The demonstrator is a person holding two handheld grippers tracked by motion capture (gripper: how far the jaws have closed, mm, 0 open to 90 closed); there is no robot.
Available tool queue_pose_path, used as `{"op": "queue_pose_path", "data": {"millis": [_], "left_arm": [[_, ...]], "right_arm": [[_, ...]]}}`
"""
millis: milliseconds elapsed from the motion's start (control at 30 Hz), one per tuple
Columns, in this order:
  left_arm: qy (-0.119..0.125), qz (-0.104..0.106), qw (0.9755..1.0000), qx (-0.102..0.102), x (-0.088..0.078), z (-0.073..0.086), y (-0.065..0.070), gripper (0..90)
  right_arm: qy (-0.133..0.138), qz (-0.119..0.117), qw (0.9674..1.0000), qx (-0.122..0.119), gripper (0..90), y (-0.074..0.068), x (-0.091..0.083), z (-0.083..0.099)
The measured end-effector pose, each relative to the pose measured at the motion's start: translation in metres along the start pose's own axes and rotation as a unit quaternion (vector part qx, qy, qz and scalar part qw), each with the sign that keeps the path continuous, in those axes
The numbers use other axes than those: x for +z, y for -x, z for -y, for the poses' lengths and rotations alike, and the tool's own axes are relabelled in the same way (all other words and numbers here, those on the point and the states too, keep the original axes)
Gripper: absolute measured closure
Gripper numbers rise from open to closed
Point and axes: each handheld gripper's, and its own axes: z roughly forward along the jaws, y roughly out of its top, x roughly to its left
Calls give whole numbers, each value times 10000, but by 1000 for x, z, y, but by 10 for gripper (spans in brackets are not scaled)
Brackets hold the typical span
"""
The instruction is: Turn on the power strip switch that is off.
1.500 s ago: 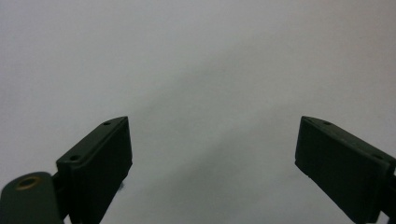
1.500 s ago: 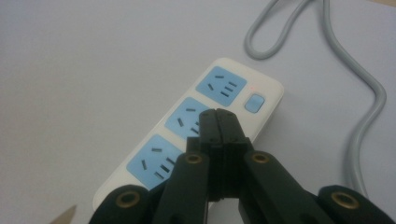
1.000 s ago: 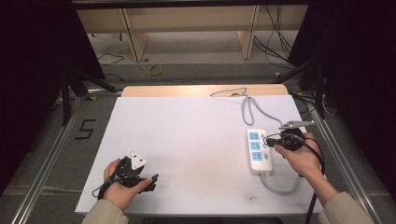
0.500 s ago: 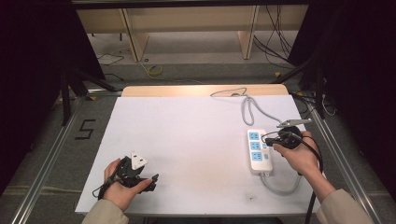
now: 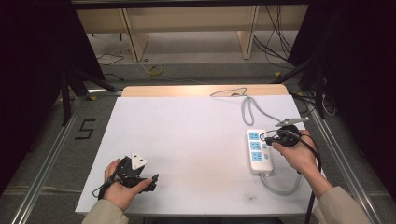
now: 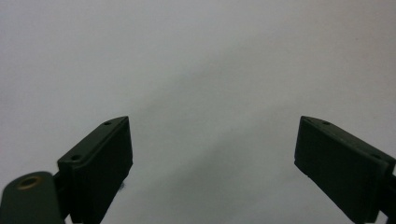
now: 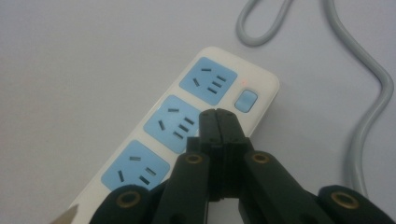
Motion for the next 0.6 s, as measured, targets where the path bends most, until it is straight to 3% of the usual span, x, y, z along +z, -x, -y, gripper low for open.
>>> {"op": "queue_pose_path", "data": {"millis": [600], "left_arm": [[5, 3, 10000, 5, 0, 0, 0, 110]], "right_arm": [[-217, -36, 9998, 31, 900, 1, 8, -4]]}}
